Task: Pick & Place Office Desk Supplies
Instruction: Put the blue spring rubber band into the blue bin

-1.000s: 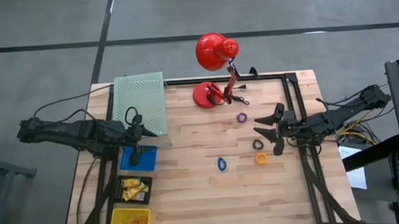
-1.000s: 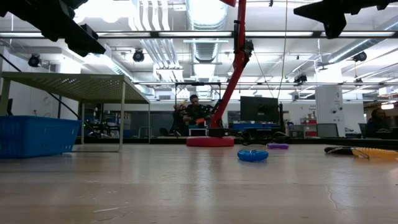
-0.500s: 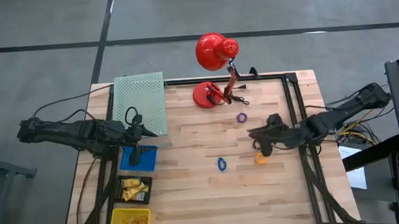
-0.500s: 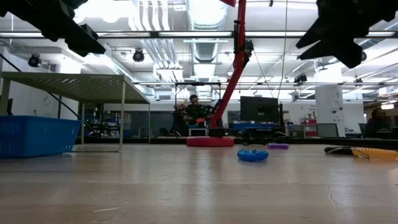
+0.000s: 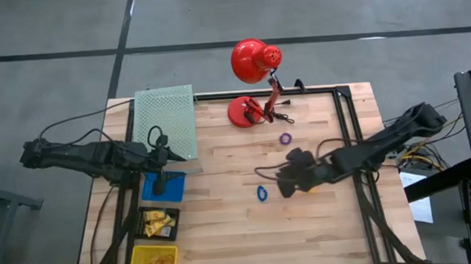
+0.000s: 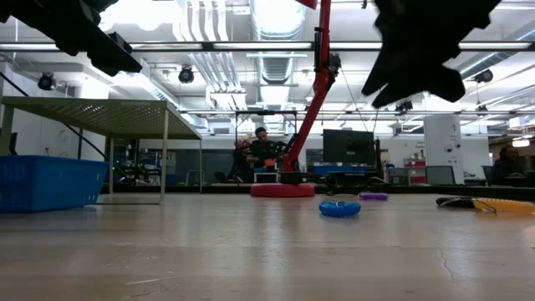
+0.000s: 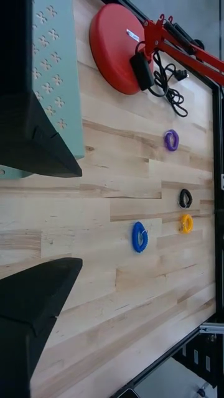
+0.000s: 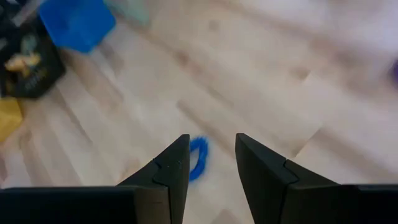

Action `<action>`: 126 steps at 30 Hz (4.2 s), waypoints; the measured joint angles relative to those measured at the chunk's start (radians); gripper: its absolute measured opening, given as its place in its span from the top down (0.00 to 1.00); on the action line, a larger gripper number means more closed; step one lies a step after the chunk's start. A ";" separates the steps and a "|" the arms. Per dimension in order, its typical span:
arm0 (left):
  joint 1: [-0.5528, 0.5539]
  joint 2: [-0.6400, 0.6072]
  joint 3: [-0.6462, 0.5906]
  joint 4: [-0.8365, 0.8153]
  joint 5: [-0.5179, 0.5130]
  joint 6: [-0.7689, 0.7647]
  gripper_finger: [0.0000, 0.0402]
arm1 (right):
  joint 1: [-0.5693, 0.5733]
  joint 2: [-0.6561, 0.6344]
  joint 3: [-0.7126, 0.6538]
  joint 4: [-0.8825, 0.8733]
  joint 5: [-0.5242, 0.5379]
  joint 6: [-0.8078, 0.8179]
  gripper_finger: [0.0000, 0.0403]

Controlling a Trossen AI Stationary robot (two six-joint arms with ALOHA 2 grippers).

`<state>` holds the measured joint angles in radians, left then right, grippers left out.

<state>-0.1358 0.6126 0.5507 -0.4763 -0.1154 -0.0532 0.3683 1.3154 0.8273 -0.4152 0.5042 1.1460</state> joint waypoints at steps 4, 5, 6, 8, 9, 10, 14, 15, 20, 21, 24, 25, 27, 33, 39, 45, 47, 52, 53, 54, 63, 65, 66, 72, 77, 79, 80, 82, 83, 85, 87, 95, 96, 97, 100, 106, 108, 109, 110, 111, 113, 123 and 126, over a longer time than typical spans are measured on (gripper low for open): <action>0.000 0.000 0.000 0.000 0.000 0.000 0.43 | -0.052 0.118 0.066 -0.026 -0.182 0.066 0.70; 0.000 0.000 0.000 0.000 0.000 0.000 0.43 | -0.067 0.145 0.081 -0.035 -0.227 0.085 0.70; 0.000 0.000 0.000 0.000 0.000 0.000 0.43 | -0.084 0.175 0.100 -0.048 -0.269 0.099 0.70; 0.000 0.000 0.000 0.000 0.000 0.000 0.43 | -0.114 0.226 0.140 -0.072 -0.337 0.110 0.70; 0.000 0.000 0.000 0.000 0.000 0.000 0.43 | -0.127 0.249 0.161 -0.089 -0.354 0.108 0.70; 0.000 0.000 0.000 0.000 0.000 0.000 0.43 | -0.139 0.272 0.184 -0.106 -0.363 0.101 0.70; 0.000 0.000 0.000 0.000 0.000 0.000 0.43 | -0.173 0.358 0.271 -0.136 -0.373 0.032 0.70; 0.000 0.000 0.000 0.000 0.000 0.000 0.43 | -0.179 0.378 0.294 -0.149 -0.376 0.015 0.70; 0.000 0.000 0.000 0.000 0.000 0.000 0.43 | -0.195 0.475 0.412 -0.265 -0.435 -0.062 0.70; 0.000 0.000 0.000 0.000 0.000 0.000 0.43 | -0.195 0.490 0.432 -0.286 -0.447 -0.067 0.70; 0.000 0.000 0.000 0.000 0.000 0.000 0.43 | -0.195 0.536 0.493 -0.342 -0.459 -0.068 0.70; 0.000 0.000 0.000 0.000 0.000 0.000 0.43 | -0.196 0.550 0.513 -0.362 -0.462 -0.070 0.70; 0.000 0.000 0.000 0.000 0.000 0.000 0.43 | -0.197 0.568 0.546 -0.416 -0.479 -0.083 0.70; 0.000 0.000 0.000 0.000 0.000 0.000 0.43 | -0.196 0.569 0.615 -0.433 -0.455 -0.076 0.70; 0.000 0.000 0.000 0.000 0.000 0.000 0.43 | -0.200 0.569 0.627 -0.436 -0.433 -0.051 0.70; 0.000 0.000 0.000 0.000 0.000 0.000 0.43 | -0.197 0.598 0.623 -0.453 -0.426 0.032 0.70; 0.000 0.000 0.000 0.000 0.000 0.000 0.43 | -0.197 0.616 0.623 -0.451 -0.423 0.041 0.69; 0.000 0.000 0.000 0.000 0.000 0.000 0.43 | -0.196 0.677 0.621 -0.489 -0.436 0.053 0.69; 0.000 0.000 0.000 0.000 0.000 0.000 0.43 | -0.196 0.688 0.620 -0.495 -0.442 0.055 0.69; 0.000 0.000 0.000 0.000 0.000 0.000 0.43 | -0.196 0.695 0.620 -0.497 -0.452 0.057 0.69; 0.000 0.000 0.000 0.000 0.000 0.000 0.43 | -0.161 0.694 0.615 -0.494 -0.453 0.070 0.69; 0.000 0.000 0.000 0.000 0.000 0.000 0.43 | -0.156 0.694 0.614 -0.491 -0.452 0.081 0.69; 0.000 0.000 0.000 0.000 0.000 0.000 0.43 | -0.156 0.695 0.610 -0.485 -0.452 0.083 0.69; 0.000 0.000 0.000 0.000 0.000 0.000 0.43 | -0.157 0.698 0.575 -0.411 -0.448 0.085 0.69; 0.000 0.000 0.000 0.000 0.000 0.000 0.43 | -0.157 0.699 0.531 -0.353 -0.450 0.085 0.69; 0.000 0.000 0.000 0.000 0.000 0.000 0.43 | -0.157 0.698 0.516 -0.334 -0.450 0.086 0.69; 0.000 0.000 0.000 0.000 0.000 0.000 0.43 | -0.157 0.698 0.511 -0.328 -0.451 0.085 0.69; 0.000 0.000 0.000 0.000 0.000 0.000 0.43 | -0.157 0.696 0.505 -0.324 -0.450 0.086 0.69; 0.000 0.000 0.000 0.000 0.000 0.000 0.43 | -0.157 0.696 0.503 -0.323 -0.450 0.086 0.69; 0.000 0.000 0.000 0.000 0.000 0.000 0.43 | -0.157 0.696 0.501 -0.322 -0.450 0.086 0.70; 0.000 0.000 0.000 0.000 0.000 0.000 0.43 | -0.157 0.696 0.502 -0.324 -0.453 0.085 0.71; 0.000 0.000 0.000 0.000 0.000 0.000 0.43 | -0.157 0.696 0.505 -0.335 -0.453 0.085 0.81; 0.000 0.000 0.000 0.000 0.000 0.000 0.43 | -0.157 0.697 0.505 -0.336 -0.452 0.086 0.82; 0.000 0.000 0.000 0.000 0.000 0.000 0.43 | -0.157 0.697 0.505 -0.337 -0.452 0.088 0.84; 0.000 0.000 0.000 0.000 0.000 0.000 0.43 | -0.158 0.697 0.504 -0.338 -0.452 0.106 0.87; 0.000 0.000 0.000 0.000 0.000 0.000 0.43 | -0.158 0.696 0.504 -0.330 -0.451 0.106 0.90; 0.000 0.000 0.000 0.000 0.000 0.000 0.43 | -0.158 0.695 0.504 -0.319 -0.451 0.099 0.89; 0.000 0.000 0.000 0.000 0.000 0.000 0.43 | -0.158 0.693 0.503 -0.311 -0.451 0.095 0.89; 0.000 0.000 0.000 0.000 0.000 0.000 0.43 | -0.157 0.693 0.503 -0.304 -0.451 0.089 0.89; 0.000 0.000 0.000 0.000 0.000 0.000 0.43 | -0.157 0.692 0.503 -0.300 -0.451 0.087 0.89; 0.000 0.000 0.000 0.000 0.000 0.000 0.43 | -0.157 0.687 0.502 -0.276 -0.452 0.076 0.89; 0.000 0.000 0.000 0.000 0.000 0.000 0.43 | -0.156 0.638 0.504 -0.097 -0.323 -0.034 0.89; 0.000 0.000 0.000 0.000 0.000 0.000 0.43 | -0.156 0.638 0.504 0.021 -0.296 -0.104 0.89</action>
<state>-0.1358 0.6127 0.5507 -0.4763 -0.1154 -0.0534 0.2119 1.9533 1.3308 -0.3947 0.2087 1.0423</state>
